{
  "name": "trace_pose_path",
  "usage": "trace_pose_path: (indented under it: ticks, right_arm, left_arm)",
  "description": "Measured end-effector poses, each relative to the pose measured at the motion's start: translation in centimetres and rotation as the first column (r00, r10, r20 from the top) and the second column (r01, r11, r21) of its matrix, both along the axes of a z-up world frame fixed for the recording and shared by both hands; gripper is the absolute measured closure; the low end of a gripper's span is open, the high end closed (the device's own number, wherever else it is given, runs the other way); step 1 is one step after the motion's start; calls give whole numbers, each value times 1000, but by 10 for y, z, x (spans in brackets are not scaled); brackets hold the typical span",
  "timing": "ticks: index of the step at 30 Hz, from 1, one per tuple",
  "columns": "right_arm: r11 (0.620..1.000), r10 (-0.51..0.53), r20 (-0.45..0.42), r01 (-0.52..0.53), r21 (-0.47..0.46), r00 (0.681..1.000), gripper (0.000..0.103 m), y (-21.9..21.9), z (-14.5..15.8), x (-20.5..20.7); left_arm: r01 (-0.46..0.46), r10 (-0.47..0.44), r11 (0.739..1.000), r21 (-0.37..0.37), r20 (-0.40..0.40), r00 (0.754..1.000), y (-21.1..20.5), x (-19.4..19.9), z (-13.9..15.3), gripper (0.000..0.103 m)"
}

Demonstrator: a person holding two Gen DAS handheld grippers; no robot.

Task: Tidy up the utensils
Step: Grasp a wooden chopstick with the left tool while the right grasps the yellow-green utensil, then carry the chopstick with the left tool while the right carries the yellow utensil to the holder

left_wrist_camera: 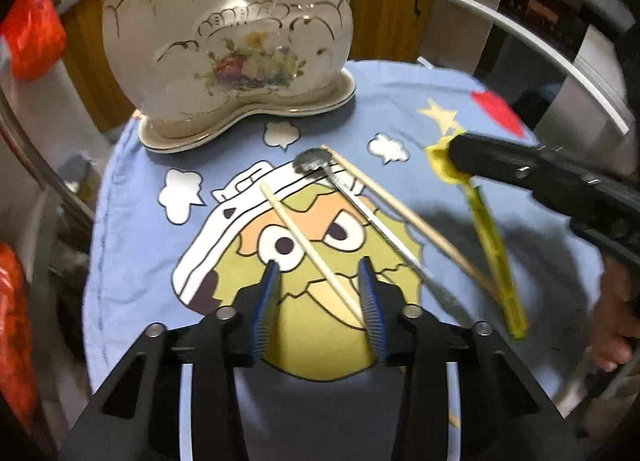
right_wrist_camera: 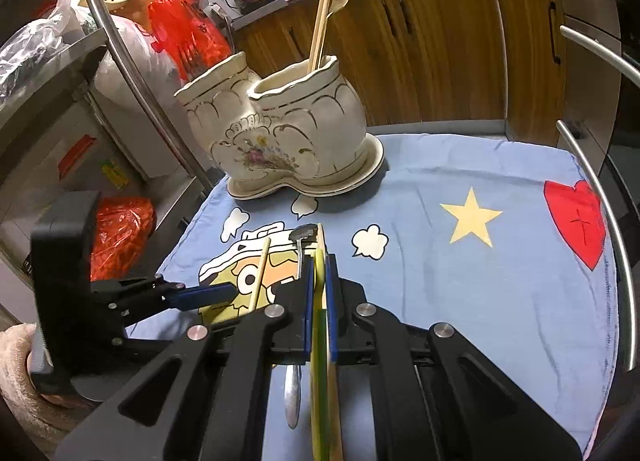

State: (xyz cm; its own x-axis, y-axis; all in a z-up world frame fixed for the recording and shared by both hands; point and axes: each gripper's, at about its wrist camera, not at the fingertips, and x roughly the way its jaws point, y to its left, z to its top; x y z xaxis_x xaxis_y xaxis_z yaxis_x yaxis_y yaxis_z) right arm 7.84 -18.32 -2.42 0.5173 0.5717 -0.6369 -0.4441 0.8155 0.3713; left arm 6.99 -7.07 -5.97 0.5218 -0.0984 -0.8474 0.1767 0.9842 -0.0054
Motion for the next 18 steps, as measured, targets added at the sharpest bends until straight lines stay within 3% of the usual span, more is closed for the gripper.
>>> trace_pose_path:
  ticks: [6, 18]
  right_arm:
    - [1000, 0, 17, 0, 9, 1000, 98, -5, 1, -4]
    - [999, 8, 42, -9, 33, 999, 98, -8, 8, -11]
  left_arm:
    - [17, -19, 998, 66, 25, 1000, -3, 5, -1, 88]
    - [2, -1, 998, -65, 16, 1000, 28, 4, 9, 98]
